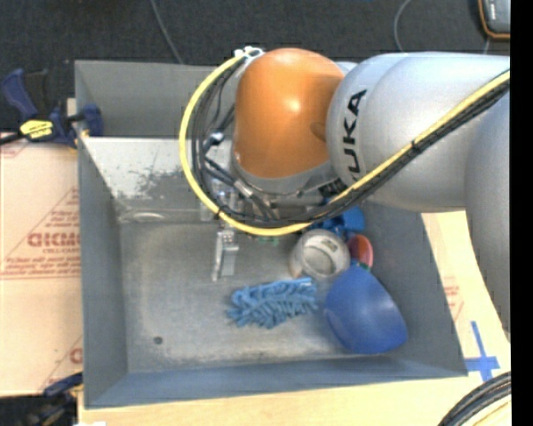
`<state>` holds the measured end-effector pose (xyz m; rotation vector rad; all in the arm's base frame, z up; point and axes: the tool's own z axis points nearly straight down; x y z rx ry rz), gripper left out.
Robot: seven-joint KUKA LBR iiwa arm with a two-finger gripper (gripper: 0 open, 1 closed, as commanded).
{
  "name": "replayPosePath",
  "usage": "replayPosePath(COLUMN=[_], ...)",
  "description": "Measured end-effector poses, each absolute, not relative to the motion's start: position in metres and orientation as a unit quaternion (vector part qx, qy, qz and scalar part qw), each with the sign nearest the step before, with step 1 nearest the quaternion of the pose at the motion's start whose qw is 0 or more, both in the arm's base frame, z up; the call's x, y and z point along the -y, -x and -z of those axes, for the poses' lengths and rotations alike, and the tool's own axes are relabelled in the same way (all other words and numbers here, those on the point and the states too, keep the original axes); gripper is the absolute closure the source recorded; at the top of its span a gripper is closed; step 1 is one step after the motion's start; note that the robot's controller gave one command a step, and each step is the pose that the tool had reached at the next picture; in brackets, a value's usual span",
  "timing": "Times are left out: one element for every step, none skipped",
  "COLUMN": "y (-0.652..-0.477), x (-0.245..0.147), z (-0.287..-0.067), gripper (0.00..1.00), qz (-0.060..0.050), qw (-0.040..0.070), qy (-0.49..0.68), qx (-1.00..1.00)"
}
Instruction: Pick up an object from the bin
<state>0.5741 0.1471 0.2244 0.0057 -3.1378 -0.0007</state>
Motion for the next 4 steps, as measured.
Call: replayPosePath(y=[-0.576,-0.562,-0.522,-0.532], x=[-0.147,-0.092,-0.054,-0.037], z=[-0.228,-0.144,-0.158,-0.113], gripper=[0.00,0.00,0.00,0.00], qz=[0.001,0.000,0.001,0.000], qw=[-0.002,-0.003,-0.005,-0.002], qy=[0.000,-0.125,-0.065,-0.109], qx=[1.000,0.992,0.998,0.994])
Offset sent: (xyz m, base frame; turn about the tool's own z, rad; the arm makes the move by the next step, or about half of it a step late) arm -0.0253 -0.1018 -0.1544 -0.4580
